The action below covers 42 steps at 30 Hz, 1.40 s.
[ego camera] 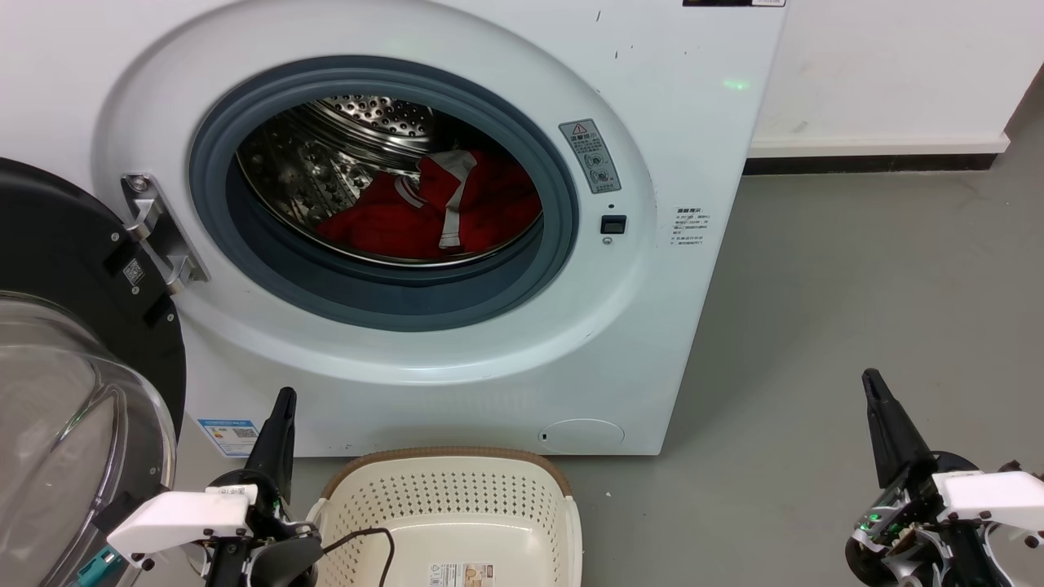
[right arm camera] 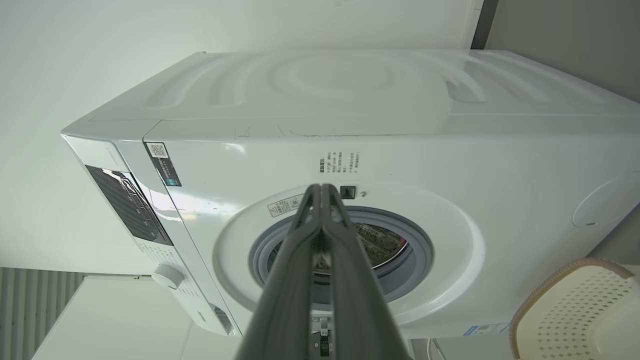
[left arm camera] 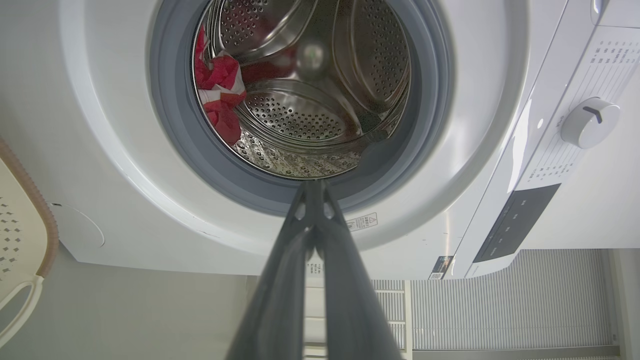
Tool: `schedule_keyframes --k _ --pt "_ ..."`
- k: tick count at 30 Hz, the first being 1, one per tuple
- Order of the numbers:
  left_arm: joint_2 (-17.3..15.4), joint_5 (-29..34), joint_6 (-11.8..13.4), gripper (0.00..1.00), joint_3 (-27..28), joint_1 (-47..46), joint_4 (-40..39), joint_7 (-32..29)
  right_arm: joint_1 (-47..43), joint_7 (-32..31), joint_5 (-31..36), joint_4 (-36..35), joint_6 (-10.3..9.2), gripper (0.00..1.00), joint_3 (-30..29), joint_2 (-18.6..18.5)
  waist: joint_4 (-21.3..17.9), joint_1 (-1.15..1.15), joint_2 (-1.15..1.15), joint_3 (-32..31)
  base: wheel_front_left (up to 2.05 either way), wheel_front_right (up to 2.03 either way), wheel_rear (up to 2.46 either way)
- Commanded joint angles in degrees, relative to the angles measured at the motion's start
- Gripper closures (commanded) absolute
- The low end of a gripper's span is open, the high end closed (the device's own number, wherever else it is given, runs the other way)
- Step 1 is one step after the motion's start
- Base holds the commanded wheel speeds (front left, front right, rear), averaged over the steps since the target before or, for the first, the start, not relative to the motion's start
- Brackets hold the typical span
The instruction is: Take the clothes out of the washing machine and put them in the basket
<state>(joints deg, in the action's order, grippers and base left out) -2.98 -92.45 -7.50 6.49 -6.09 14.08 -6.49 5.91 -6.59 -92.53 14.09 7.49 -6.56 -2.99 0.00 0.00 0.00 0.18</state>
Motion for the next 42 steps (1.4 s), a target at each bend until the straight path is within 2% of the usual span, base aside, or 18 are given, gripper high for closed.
schedule_keyframes --k 1,18,19,26,33,42 --pt "0.14 0.12 -0.16 1.0 0.16 -0.38 0.02 -0.24 0.73 -0.05 0.28 0.09 0.0 1.0 0.01 0.16 0.0 0.0 0.0 0.0 0.0 0.0 0.0" --pt "0.14 0.11 -0.16 1.0 0.16 -0.38 0.02 -0.23 0.73 -0.04 0.27 0.09 0.0 1.0 0.02 0.16 0.0 0.0 0.0 0.0 0.0 0.0 0.0" --pt "0.01 0.01 0.01 0.0 -0.07 0.08 0.16 0.06 -0.1 0.03 -0.01 0.14 0.01 0.0 0.02 0.0 0.0 0.0 0.0 0.0 0.0 0.0 0.0" --pt "0.17 1.41 0.02 0.0 -0.39 1.78 0.74 1.27 -1.89 1.19 0.89 1.25 0.0 0.0 0.07 0.1 0.01 0.0 0.0 0.03 0.0 0.0 0.0" --pt "0.16 6.49 0.64 0.0 0.38 1.89 -1.31 2.99 -2.47 2.91 6.98 -0.66 0.0 0.0 -0.3 0.09 -0.01 0.0 0.0 0.1 0.0 0.0 0.0" --pt "0.15 19.45 3.44 0.0 -0.94 2.4 -5.71 5.59 -3.65 5.54 21.16 -5.59 0.0 0.0 0.43 0.08 -0.04 0.0 0.0 0.29 0.0 0.0 0.0"
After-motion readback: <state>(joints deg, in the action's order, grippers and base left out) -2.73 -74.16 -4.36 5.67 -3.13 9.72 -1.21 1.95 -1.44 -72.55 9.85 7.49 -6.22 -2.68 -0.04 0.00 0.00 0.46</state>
